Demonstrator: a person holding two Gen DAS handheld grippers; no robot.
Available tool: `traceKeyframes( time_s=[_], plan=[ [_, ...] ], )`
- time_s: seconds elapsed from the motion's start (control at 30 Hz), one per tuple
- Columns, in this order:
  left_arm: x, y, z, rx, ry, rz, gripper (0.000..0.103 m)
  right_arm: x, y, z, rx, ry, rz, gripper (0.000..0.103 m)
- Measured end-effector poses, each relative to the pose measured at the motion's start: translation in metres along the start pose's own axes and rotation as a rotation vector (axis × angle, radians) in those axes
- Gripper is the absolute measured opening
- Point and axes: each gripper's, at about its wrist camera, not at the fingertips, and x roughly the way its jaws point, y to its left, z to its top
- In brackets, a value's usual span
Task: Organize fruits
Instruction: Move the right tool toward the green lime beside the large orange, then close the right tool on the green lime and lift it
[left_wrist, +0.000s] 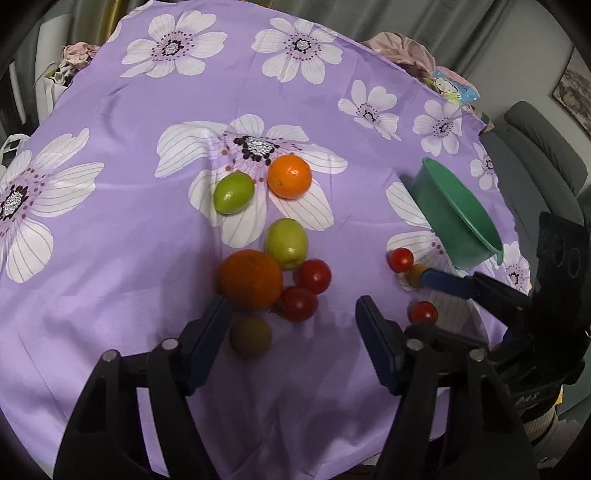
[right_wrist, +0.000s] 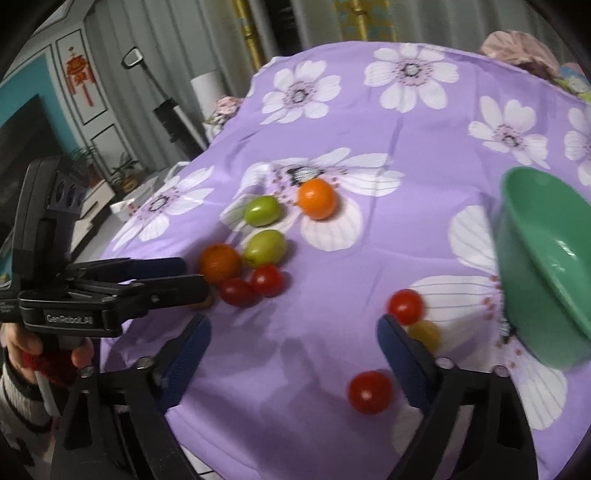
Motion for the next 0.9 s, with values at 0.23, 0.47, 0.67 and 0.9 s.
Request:
traceKeyframes(
  time_s=[0.23, 0.47, 0.67, 0.9],
  plan=[
    [0.002, 0.01, 0.016, -0.02, -0.028, 0.011, 0.06, 0.016, 0.018, 0.017, -0.107, -0.061, 0.07, 0.08],
    [0.018, 0.015, 0.044, 0.015, 0.008, -0.009, 0.059, 0.042, 0.011, 0.045, -0.088, -0.022, -0.002, 0.073],
    [0.04, 0.017, 0.056, 0.002, 0.088, -0.061, 0.059, 0.063, 0.009, 0.055, -0.067, 0.026, 0.02, 0.066],
    [0.055, 0.016, 0.061, -0.023, 0.137, -0.094, 0.052, 0.081, -0.001, 0.065, 0.023, 0.1, 0.134, 0.062]
  ],
)
